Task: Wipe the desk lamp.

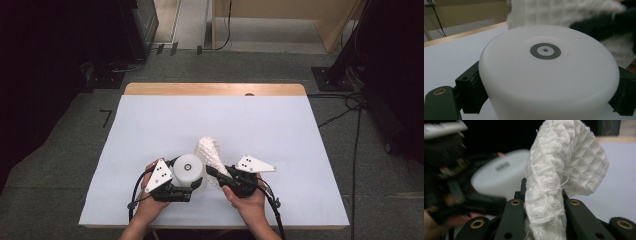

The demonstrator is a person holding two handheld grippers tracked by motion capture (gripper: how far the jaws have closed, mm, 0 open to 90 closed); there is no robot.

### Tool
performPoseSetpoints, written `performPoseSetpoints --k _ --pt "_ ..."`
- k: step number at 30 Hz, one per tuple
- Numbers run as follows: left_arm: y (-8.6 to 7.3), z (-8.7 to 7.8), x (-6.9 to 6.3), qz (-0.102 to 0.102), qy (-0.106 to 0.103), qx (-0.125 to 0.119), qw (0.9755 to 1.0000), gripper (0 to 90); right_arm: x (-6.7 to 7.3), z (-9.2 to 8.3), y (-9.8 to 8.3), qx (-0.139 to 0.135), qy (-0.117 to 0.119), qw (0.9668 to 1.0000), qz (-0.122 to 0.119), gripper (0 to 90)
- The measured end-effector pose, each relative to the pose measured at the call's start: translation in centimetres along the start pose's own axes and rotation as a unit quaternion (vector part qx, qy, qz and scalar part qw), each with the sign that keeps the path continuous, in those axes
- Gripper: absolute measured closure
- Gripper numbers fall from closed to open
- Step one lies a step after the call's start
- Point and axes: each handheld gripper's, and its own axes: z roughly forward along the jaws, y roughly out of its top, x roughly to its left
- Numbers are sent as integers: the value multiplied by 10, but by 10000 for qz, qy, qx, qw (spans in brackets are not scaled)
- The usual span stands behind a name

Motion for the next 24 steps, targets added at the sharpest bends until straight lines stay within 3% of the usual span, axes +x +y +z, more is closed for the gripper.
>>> performPoseSetpoints --k 4,9,16,20,24 --pt "3 3 1 14 -68 -57 10000 91 -12 7 -15 328 -164 9990 252 780" --pt "-2 12 -1 228 109 88 9996 91 -16 -2 -11 166 -285 9991 283 777" --pt "-11 16 1 150 306 222 9992 91 -25 -5 -11 124 -467 9981 386 776" --pt "-16 12 2 53 319 78 9994 89 -24 -1 -10 144 -382 9986 350 776" --pt "-14 7 4 -368 447 82 9983 44 -24 3 -9 176 -357 9988 295 774"
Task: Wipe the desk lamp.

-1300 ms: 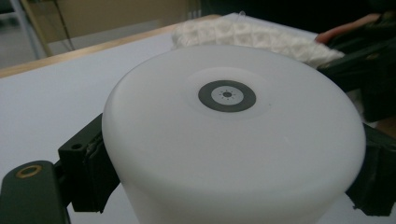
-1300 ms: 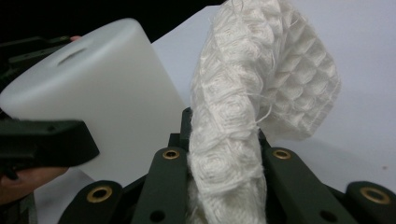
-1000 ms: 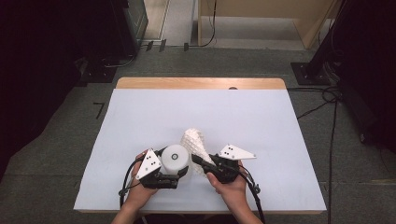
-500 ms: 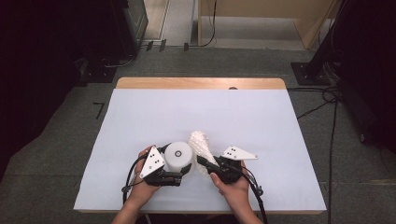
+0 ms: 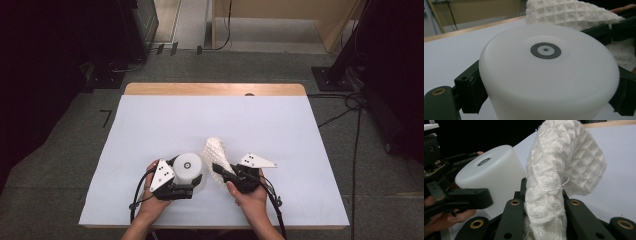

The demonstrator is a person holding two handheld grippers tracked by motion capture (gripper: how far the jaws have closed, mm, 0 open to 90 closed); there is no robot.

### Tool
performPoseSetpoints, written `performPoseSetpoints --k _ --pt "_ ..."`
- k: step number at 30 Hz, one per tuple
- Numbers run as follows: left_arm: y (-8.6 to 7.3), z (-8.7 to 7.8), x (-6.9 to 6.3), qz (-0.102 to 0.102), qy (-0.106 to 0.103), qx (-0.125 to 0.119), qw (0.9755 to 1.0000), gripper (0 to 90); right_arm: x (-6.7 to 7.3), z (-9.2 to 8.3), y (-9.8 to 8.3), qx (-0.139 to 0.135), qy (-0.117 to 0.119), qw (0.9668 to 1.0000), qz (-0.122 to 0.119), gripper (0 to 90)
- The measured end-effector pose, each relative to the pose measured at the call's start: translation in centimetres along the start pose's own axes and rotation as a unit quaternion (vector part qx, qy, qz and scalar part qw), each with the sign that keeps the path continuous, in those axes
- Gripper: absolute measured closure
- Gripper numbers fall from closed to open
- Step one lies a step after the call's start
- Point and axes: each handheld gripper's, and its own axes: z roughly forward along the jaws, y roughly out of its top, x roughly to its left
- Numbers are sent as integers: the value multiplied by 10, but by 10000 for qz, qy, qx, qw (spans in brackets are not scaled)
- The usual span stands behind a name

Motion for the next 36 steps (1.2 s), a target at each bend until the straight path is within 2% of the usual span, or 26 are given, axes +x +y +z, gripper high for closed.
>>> performPoseSetpoints --k 1,5,7,10,11,12,13,14,18,21,23,25,26,27,31,36 --pt "0 -1 -1 -50 75 55 9999 0 0 1 0 5 -6 10000 7 773" --pt "1 -2 -16 -8 556 38 9984 0 0 4 2 24 -91 9999 -85 767" --pt "0 0 -23 -96 893 31 9959 0 -1 6 2 26 -114 9999 -87 766" --pt "-4 4 -33 -199 1187 68 9927 16 -2 7 1 36 -161 9998 -57 765" --pt "-6 6 -35 -170 1217 144 9923 48 -3 8 0 35 -193 9998 -67 763" --pt "-8 9 -38 -88 1340 222 9907 67 -3 8 0 42 -228 9997 -88 762" --pt "-9 10 -39 -56 1412 192 9898 87 -3 8 0 47 -244 9996 -96 763" --pt "-9 10 -39 -43 1404 193 9899 88 -4 8 -1 56 -254 9996 -85 762" --pt "-6 7 -30 54 1108 254 9935 89 -5 6 0 30 -273 9996 -79 763" --pt "-1 -2 -18 59 613 53 9981 89 -5 4 1 -3 -297 9995 -88 764" --pt "4 -11 -11 65 359 -127 9993 89 -4 4 1 8 -284 9996 -85 764" --pt "8 -17 -3 25 14 -220 9998 89 -3 5 0 25 -271 9996 -106 764" --pt "9 -19 0 18 -63 -249 9997 90 -2 5 0 25 -252 9996 -98 764" --pt "9 -20 1 26 -135 -254 9996 90 -1 5 -1 29 -248 9996 -117 764" --pt "7 -16 0 53 -197 -167 9997 89 6 7 -2 44 -106 9999 -122 763" --pt "4 -10 -8 248 -243 -30 9994 89 16 7 0 -18 94 9995 -307 765"
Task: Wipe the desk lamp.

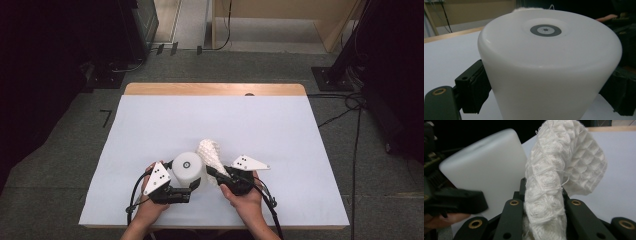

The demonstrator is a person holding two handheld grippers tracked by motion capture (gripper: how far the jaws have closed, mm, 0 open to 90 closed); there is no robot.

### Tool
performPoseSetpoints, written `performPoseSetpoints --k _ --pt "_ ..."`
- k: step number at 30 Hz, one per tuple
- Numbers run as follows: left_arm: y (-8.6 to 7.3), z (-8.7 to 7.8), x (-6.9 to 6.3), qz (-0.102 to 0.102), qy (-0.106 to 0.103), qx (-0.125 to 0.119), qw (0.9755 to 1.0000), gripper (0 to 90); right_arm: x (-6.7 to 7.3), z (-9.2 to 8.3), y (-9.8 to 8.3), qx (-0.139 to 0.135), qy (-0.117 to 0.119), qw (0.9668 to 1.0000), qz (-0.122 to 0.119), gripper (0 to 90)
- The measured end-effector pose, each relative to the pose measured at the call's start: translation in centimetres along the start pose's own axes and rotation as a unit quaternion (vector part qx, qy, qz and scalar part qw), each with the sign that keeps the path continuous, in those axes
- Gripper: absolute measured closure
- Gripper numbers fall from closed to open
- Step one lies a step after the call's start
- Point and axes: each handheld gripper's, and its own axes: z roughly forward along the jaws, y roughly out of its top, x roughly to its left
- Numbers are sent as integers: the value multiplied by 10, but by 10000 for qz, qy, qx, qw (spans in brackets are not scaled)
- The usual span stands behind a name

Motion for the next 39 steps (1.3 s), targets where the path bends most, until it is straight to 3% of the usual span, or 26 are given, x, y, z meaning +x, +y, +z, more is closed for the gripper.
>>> performPoseSetpoints --k 6,10,14,22,27,33,36,39 --pt "-2 3 0 8 45 73 10000 89 8 -15 14 -431 167 9989 -79 766" --pt "-1 1 1 -4 107 49 9999 89 4 -3 2 -74 53 9999 -51 769" --pt "0 0 2 -17 97 -12 10000 89 -7 8 -10 358 24 9989 285 771" --pt "-4 5 2 133 164 80 9997 89 0 -5 4 -77 234 9997 62 771" --pt "-11 12 2 129 287 290 9991 89 -9 -3 -1 49 15 9997 230 772" --pt "-13 11 -1 163 320 239 9991 88 -14 -3 -2 64 -120 9995 273 771" --pt "-14 11 -7 56 501 205 9985 86 -15 -1 0 69 -271 9995 130 769" --pt "-15 10 -17 -84 876 73 9961 68 -16 3 0 94 -360 9993 38 767"
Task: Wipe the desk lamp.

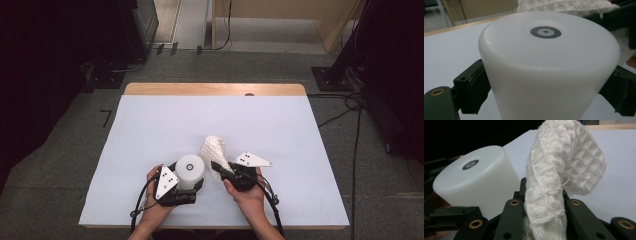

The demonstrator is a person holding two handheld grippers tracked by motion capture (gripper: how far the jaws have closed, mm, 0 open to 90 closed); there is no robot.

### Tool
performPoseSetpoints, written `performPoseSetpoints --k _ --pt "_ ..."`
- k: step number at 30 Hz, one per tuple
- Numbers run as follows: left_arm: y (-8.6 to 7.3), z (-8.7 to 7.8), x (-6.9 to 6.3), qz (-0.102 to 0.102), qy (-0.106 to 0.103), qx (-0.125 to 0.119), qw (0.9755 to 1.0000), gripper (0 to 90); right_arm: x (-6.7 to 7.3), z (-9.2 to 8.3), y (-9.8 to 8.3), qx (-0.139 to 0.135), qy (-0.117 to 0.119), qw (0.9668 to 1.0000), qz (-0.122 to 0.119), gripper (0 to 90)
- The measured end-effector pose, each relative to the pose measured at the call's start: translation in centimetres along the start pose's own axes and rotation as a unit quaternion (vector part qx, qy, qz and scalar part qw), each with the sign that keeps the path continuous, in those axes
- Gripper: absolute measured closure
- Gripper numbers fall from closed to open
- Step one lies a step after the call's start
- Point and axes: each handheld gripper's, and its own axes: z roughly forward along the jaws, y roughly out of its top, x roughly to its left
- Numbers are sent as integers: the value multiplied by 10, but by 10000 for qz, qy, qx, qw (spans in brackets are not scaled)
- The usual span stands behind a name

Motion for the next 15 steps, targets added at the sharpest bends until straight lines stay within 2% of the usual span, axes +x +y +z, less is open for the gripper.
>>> performPoseSetpoints --k 3,5,7,10,15 --pt "0 -1 -11 -77 387 -40 9992 43 0 6 -1 48 33 10000 35 767" --pt "0 3 -18 -104 719 128 9973 43 1 9 -3 93 50 9999 8 767" --pt "-1 6 -21 -143 854 174 9961 59 2 8 -5 137 59 9999 20 766" --pt "0 7 -20 -132 800 126 9966 86 1 5 -6 99 63 9999 39 767" --pt "4 8 -7 -159 451 200 9987 88 -3 0 -5 71 -2 9999 132 767"
